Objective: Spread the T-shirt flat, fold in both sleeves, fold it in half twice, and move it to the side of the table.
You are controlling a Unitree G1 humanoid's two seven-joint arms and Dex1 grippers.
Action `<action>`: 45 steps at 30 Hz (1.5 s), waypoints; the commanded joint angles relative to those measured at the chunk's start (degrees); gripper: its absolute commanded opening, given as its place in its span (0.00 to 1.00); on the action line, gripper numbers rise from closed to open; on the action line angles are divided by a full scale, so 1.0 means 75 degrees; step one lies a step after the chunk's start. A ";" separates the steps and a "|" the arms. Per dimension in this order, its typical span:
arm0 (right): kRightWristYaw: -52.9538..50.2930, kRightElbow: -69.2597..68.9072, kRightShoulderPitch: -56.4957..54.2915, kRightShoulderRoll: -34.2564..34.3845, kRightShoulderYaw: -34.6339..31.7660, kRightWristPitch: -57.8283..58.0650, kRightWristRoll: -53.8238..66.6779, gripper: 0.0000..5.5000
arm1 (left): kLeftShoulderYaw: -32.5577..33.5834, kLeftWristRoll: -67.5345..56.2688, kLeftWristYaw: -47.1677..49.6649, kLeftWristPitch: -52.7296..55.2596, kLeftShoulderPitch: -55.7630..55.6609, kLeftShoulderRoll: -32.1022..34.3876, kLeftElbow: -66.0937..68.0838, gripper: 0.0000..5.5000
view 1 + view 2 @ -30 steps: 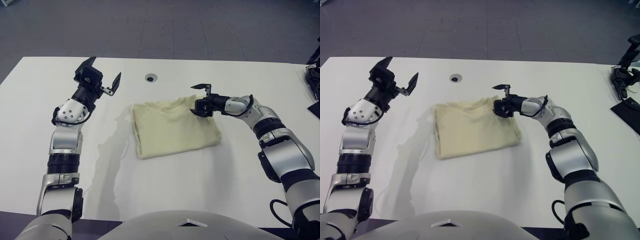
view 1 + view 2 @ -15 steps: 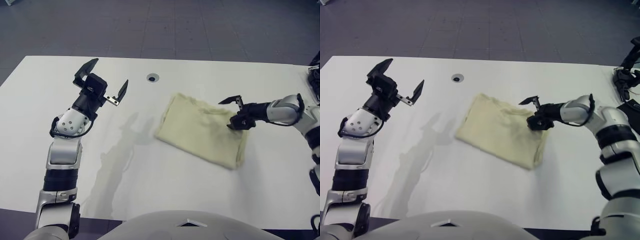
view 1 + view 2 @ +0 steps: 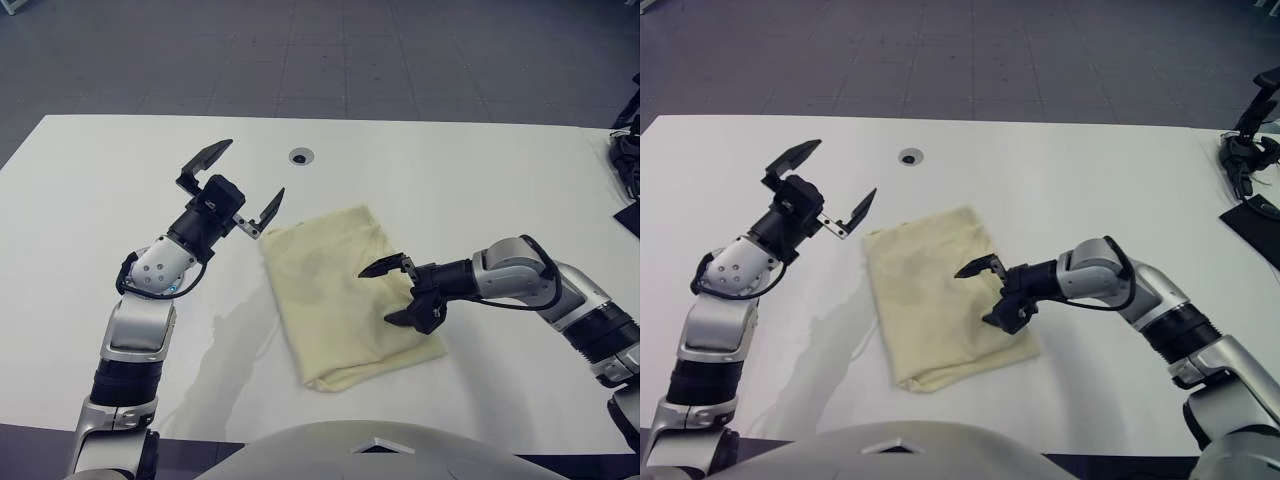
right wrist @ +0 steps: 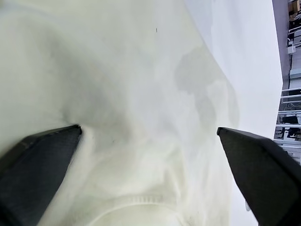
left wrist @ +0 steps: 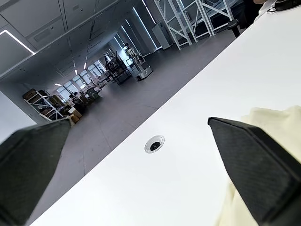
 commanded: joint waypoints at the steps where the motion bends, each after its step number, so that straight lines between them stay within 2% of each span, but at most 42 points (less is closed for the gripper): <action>1: 0.0180 -0.0089 0.0375 0.0401 0.0207 0.0103 -0.0224 0.98 | -0.0101 0.0090 -0.0009 0.0011 -0.0118 -0.0064 0.0190 0.98; 10: 0.0433 -0.0914 0.0619 0.0674 -0.0187 0.0341 0.0836 0.98 | -0.0188 0.0112 0.0030 -0.0165 -0.0158 -0.0192 0.0423 0.98; 16: -0.0244 -0.1115 0.0696 0.1276 -0.1136 0.0744 0.2022 0.98 | 0.0068 0.0099 0.0140 -0.0473 0.0027 -0.0144 0.0192 0.98; 19: -0.0187 -0.1433 0.0993 0.0897 -0.1838 0.0903 0.2786 0.98 | 0.0579 0.0160 0.0014 -0.0855 0.0672 0.0329 -0.0272 0.98; 22: 0.0210 -0.1653 0.1808 0.0163 -0.2291 0.0835 0.3071 0.98 | 0.0799 0.0277 -0.0661 -0.2096 0.1866 0.1083 -0.1005 0.98; 28: 0.0210 -0.0794 0.2970 -0.0659 -0.3042 -0.0748 0.1739 0.98 | 0.1113 0.1653 -0.1383 -0.3663 0.4139 0.2201 -0.1714 0.98; 31: 0.0173 -0.0974 0.3472 -0.0962 -0.3271 -0.0915 0.1627 0.98 | 0.1336 0.2094 -0.1610 -0.4081 0.4923 0.2572 -0.1790 0.98; 34: 0.0144 -0.1071 0.3784 -0.1005 -0.3153 -0.1116 0.1325 0.98 | 0.1482 0.2614 -0.1649 -0.4485 0.5254 0.2809 -0.1862 0.98; 37: 0.0140 -0.0822 0.3948 -0.1004 -0.2909 -0.1437 0.0689 0.98 | 0.1089 0.2998 -0.1798 -0.4761 0.5543 0.2965 -0.1673 0.98; 45: 0.0080 -0.0873 0.4160 -0.1048 -0.2360 -0.1653 0.0365 0.98 | 0.0860 0.3077 -0.2295 -0.4464 0.6241 0.3298 -0.1704 0.98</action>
